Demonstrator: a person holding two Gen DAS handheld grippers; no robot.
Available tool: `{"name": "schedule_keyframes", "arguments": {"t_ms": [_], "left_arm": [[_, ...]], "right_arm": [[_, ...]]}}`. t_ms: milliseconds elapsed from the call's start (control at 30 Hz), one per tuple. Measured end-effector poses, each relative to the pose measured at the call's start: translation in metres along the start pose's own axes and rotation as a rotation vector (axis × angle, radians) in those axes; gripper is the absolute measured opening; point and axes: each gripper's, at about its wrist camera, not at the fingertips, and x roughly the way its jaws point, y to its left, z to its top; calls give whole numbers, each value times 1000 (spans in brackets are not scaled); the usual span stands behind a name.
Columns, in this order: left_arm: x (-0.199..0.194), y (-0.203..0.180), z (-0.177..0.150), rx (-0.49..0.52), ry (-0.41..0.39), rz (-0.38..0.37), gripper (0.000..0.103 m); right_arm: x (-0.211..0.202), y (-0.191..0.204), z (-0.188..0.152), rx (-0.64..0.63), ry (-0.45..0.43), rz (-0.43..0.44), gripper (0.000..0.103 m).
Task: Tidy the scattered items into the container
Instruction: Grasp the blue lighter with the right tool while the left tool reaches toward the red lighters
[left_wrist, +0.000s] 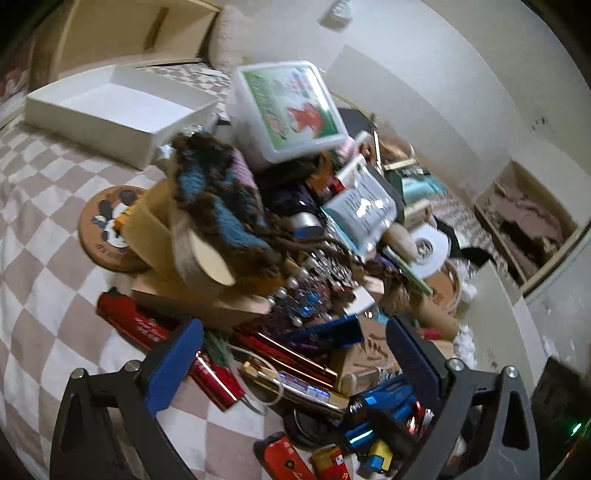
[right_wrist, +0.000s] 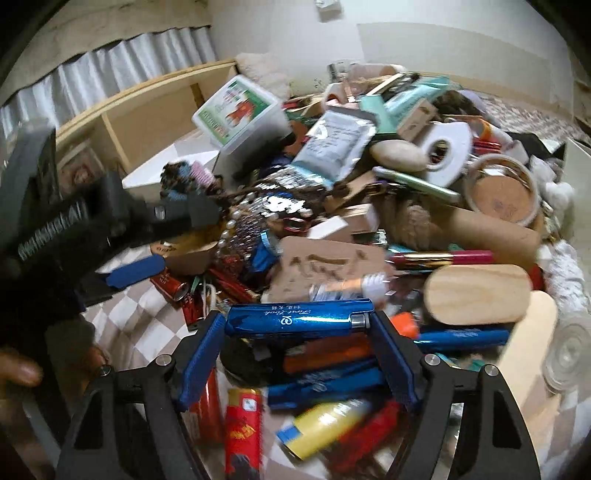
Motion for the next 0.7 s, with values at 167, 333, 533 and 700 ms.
{"name": "schedule_keyframes", "arguments": {"t_ms": [167,333,533,700], "left_arm": [[2,1,0,-4,11,-26,94],[6,19,-2,-105,71,-52,79],[-6,14,6,-40,129,-5,79],[-6,4,15,82,219,38,79]], "right_arm": [[-26,-20,1,27,-16,-18,79],[-42,-41,-2,60,-21,-33,79],[-54,-66,-7,124,-21,-38,79],[-54,-77,-6,164,-23,-13,79]]}}
